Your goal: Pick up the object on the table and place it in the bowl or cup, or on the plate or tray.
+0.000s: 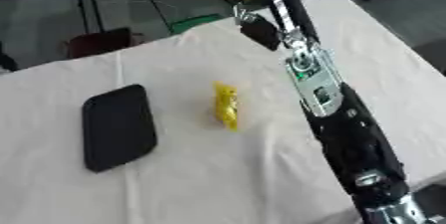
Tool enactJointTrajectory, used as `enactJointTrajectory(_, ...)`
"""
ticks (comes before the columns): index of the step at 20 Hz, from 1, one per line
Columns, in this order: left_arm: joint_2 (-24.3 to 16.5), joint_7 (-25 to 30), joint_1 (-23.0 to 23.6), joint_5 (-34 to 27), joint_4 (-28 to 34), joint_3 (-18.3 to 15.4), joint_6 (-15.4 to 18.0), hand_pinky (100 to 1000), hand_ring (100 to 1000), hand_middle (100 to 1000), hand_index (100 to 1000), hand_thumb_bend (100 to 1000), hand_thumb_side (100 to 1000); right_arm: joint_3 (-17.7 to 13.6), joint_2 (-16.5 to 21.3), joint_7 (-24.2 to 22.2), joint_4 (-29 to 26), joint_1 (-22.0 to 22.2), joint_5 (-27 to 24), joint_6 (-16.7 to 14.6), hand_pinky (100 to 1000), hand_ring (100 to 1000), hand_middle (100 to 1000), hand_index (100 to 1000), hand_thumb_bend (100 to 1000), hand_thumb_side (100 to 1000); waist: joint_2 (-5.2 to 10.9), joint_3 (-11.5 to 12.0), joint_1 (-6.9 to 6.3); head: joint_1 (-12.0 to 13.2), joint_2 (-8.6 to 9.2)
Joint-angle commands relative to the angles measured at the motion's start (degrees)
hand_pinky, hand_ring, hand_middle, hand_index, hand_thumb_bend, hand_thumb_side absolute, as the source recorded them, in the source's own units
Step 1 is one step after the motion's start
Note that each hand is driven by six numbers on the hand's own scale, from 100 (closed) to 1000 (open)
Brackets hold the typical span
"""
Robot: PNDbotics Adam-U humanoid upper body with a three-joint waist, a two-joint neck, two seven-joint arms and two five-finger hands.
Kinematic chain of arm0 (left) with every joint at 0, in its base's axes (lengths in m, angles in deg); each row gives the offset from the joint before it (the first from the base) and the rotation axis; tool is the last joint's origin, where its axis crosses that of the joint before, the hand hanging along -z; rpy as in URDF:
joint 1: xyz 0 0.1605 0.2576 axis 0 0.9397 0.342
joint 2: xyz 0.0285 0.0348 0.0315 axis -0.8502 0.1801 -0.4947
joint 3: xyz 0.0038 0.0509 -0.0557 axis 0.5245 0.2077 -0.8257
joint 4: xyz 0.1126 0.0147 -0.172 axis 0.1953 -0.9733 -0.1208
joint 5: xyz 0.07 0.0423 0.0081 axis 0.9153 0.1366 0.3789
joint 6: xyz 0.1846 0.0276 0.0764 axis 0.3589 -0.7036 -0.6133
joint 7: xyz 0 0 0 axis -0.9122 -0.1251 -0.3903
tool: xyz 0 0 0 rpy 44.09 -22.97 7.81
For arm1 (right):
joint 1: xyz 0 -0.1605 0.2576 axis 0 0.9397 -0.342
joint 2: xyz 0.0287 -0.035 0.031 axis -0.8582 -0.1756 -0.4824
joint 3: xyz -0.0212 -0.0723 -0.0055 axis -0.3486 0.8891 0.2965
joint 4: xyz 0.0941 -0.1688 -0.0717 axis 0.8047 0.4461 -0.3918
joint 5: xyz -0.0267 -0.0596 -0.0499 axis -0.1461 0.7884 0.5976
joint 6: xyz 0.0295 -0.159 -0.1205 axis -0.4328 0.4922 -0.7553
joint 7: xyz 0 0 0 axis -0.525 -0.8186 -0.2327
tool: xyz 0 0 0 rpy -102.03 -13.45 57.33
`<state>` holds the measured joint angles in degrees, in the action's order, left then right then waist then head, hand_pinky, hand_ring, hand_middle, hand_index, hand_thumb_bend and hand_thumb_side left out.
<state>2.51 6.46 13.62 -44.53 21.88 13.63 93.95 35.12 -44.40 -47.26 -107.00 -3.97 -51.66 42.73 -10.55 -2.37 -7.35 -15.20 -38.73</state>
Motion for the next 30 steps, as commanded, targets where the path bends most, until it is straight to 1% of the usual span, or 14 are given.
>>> enactJointTrajectory(1, -0.9, -0.1, -0.7, 0.3, 0.7, -0.6, 0.1, 681, 838, 891, 869, 371, 1000, 0.0, 0.5, -0.8, 0.0, -1.3, 0.8, 0.2, 730, 733, 815, 852, 100, 593, 0.76, 0.0, 0.38, -0.2, 0.34)
enactJointTrajectory(4, -0.9, -0.1, -0.7, 0.3, 0.7, -0.6, 0.1, 681, 838, 892, 869, 371, 1000, 0.6, 0.7, -3.4, 1.6, -1.2, 2.5, 1.5, 733, 739, 831, 860, 119, 589, 0.75, 0.0, 0.43, -0.3, 0.36)
enactJointTrajectory(5, -0.9, -0.1, -0.7, 0.3, 0.7, -0.6, 0.1, 681, 838, 892, 869, 365, 993, 0.7, 0.8, -4.6, 2.3, -1.3, 3.2, 2.1, 733, 740, 834, 863, 145, 437, 0.75, 0.1, 0.44, -0.3, 0.39)
enactJointTrajectory(6, -0.9, -0.1, -0.7, 0.3, 0.7, -0.6, 0.1, 681, 838, 891, 869, 370, 1000, 0.8, 0.7, -5.9, 3.1, -1.3, 3.6, 2.8, 734, 743, 840, 868, 140, 589, 0.75, 0.1, 0.46, -0.4, 0.35)
enactJointTrajectory(11, -0.9, 0.0, -0.7, 0.3, 0.7, -0.5, 0.1, 681, 838, 891, 869, 371, 1000, 1.7, 1.1, -12.9, 7.9, -1.7, 7.8, 5.4, 745, 755, 860, 891, 219, 607, 0.80, 0.2, 0.53, -0.7, 0.40)
enactJointTrajectory(12, -0.9, 0.0, -0.7, 0.3, 0.7, -0.5, 0.1, 681, 837, 891, 869, 371, 1000, 2.1, 1.2, -14.7, 8.8, -1.7, 8.3, 5.2, 758, 774, 878, 912, 310, 650, 0.80, 0.3, 0.54, -0.8, 0.39)
enactJointTrajectory(13, -0.9, 0.0, -0.7, 0.3, 0.7, -0.5, 0.1, 681, 837, 891, 869, 371, 1000, 2.3, 1.3, -16.5, 9.6, -1.7, 8.6, 4.9, 758, 774, 878, 912, 310, 650, 0.82, 0.3, 0.53, -0.8, 0.38)
enactJointTrajectory(14, -1.0, 0.0, -0.7, 0.3, 0.7, -0.5, 0.1, 680, 837, 891, 869, 371, 1000, 2.6, 1.4, -18.4, 10.2, -1.6, 8.8, 4.3, 772, 796, 890, 922, 382, 684, 0.81, 0.4, 0.54, -0.8, 0.38)
enactJointTrajectory(15, -1.0, 0.0, -0.7, 0.2, 0.7, -0.5, 0.1, 680, 837, 891, 869, 371, 1000, 2.8, 1.5, -20.2, 10.6, -1.7, 8.8, 3.7, 772, 796, 890, 922, 382, 684, 0.82, 0.4, 0.54, -0.8, 0.38)
enactJointTrajectory(16, -1.0, 0.0, -0.7, 0.2, 0.7, -0.5, 0.1, 681, 837, 891, 869, 371, 1000, 2.9, 1.6, -21.7, 10.7, -1.7, 8.8, 3.0, 787, 819, 901, 932, 438, 702, 0.81, 0.4, 0.55, -0.9, 0.37)
enactJointTrajectory(19, -1.0, 0.0, -0.7, 0.2, 0.6, -0.5, 0.1, 680, 837, 891, 869, 371, 1000, 3.1, 1.8, -25.7, 10.5, -1.8, 9.0, 1.2, 788, 821, 901, 932, 443, 703, 0.79, 0.4, 0.58, -0.9, 0.34)
enactJointTrajectory(20, -1.0, 0.0, -0.7, 0.2, 0.6, -0.4, 0.1, 681, 837, 891, 869, 370, 1000, 3.4, 1.9, -26.9, 10.0, -2.0, 9.0, 0.4, 810, 850, 910, 939, 525, 715, 0.77, 0.4, 0.60, -1.0, 0.33)
enactJointTrajectory(23, -1.0, 0.1, -0.7, 0.3, 0.6, -0.4, 0.1, 681, 838, 891, 869, 370, 1000, 4.1, 2.6, -31.1, 7.7, -2.4, 8.6, -3.0, 818, 856, 910, 940, 542, 718, 0.75, 0.4, 0.71, -1.1, 0.31)
enactJointTrajectory(30, -1.1, 0.2, -0.7, 0.3, 0.6, -0.4, 0.1, 680, 838, 892, 870, 370, 1000, 5.8, 4.7, -37.9, 4.5, -2.1, 12.3, -7.1, 916, 909, 917, 947, 588, 714, 0.74, 0.5, 1.00, -1.3, 0.26)
